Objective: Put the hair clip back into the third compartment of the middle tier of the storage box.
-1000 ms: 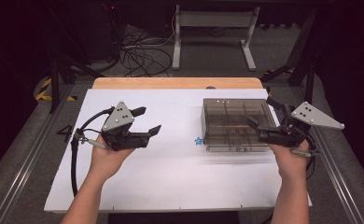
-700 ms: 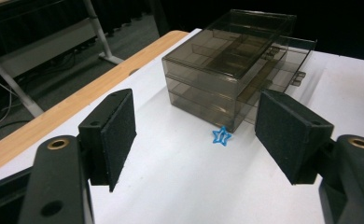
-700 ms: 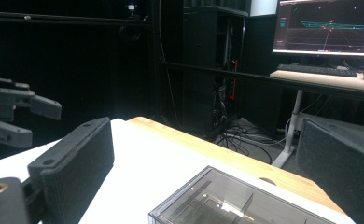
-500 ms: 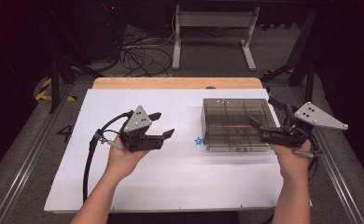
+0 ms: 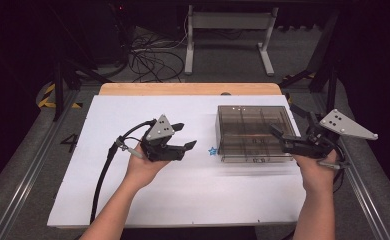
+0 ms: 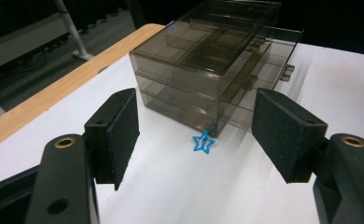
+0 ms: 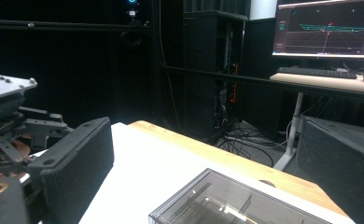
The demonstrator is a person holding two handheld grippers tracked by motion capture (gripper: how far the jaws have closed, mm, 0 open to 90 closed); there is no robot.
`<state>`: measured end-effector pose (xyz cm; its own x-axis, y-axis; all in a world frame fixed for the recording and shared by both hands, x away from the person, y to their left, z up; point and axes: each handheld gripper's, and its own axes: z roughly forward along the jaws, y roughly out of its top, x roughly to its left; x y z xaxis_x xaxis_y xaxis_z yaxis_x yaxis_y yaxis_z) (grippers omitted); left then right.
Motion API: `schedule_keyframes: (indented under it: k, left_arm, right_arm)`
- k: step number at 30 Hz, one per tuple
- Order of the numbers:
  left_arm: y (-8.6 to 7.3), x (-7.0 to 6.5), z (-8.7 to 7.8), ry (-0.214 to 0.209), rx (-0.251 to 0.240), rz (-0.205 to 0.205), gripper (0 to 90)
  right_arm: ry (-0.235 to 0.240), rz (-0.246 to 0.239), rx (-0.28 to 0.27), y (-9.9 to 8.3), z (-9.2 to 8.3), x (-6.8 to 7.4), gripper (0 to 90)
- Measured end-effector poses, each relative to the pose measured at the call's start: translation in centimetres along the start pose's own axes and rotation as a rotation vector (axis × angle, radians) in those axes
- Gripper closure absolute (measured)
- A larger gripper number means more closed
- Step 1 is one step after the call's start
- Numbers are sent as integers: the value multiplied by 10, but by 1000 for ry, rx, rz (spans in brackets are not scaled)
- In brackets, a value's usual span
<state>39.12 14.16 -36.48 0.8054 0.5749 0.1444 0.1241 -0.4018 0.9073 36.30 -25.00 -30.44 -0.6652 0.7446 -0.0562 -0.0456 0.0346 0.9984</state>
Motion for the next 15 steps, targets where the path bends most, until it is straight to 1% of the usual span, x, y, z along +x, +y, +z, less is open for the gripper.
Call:
schedule_keyframes:
  k: [3,8,15]
  left_arm:
    - [-1,2,5,-9,-4,-2,330]
    - [-3,3,13,-29,-15,9,350]
    - [-5,5,23,-56,-18,21,362]
  right_arm:
    - [1,4,-1,0,-1,-1,48]
    - [4,5,-2,0,-2,-2,48]
    - [10,4,-2,0,-2,-3,48]
